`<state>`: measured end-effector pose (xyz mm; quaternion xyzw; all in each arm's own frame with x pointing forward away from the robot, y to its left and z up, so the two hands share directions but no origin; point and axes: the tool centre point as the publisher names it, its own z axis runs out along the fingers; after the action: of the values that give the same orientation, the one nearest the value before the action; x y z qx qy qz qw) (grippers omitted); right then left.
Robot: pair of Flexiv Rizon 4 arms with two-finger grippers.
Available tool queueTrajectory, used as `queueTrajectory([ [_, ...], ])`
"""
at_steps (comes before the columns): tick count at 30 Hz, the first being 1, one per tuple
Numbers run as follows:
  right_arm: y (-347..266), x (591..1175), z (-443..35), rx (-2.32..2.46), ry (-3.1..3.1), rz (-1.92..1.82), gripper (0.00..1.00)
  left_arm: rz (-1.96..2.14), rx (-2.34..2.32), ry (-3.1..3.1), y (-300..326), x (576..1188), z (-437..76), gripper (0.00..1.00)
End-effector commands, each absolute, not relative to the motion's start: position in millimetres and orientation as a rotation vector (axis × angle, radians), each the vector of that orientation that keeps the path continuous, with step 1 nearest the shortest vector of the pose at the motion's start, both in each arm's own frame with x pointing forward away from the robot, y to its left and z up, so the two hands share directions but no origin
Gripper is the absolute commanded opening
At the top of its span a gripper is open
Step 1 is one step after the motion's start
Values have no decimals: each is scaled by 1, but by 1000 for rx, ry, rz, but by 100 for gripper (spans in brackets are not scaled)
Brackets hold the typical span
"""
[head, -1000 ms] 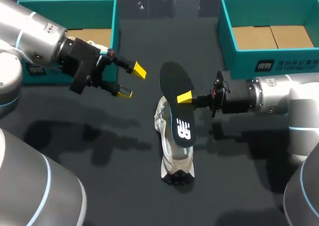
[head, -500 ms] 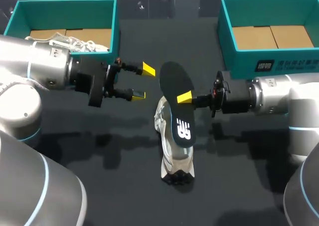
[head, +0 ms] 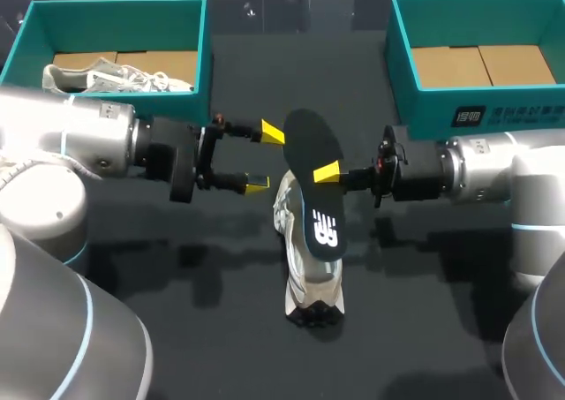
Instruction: Take the shoe out of the shoebox, open the shoe tongue, remove and reinsert the insole, then place the shoe into the shoebox
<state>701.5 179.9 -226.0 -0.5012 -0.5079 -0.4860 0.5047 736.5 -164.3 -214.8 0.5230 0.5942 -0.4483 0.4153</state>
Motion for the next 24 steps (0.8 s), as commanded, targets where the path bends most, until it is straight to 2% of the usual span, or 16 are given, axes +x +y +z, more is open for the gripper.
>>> queueTrajectory([
  [1, 181, 700, -226, -1212, -1226, -1173, 0, -1159, 1283, 1455, -180, 742, -225, 100],
  [2, 182, 700, -225, -1208, -1227, -1177, 0, -1158, 1277, 1444, -182, 742, -225, 100],
  [5, 184, 700, -223, -1200, -1223, -1189, 0, -1163, 1262, 1437, -186, 743, -226, 85],
  [7, 185, 700, -222, -1197, -1221, -1198, 0, -1163, 1255, 1437, -188, 743, -226, 72],
  [9, 186, 699, -221, -1196, -1222, -1202, 0, -1160, 1249, 1432, -189, 743, -226, 64],
  [11, 186, 699, -220, -1197, -1222, -1204, 0, -1159, 1248, 1428, -191, 742, -226, 49],
  [24, 189, 696, -216, -1223, -1200, -1203, 0, -1161, 1180, 1394, -198, 744, -227, 46],
])
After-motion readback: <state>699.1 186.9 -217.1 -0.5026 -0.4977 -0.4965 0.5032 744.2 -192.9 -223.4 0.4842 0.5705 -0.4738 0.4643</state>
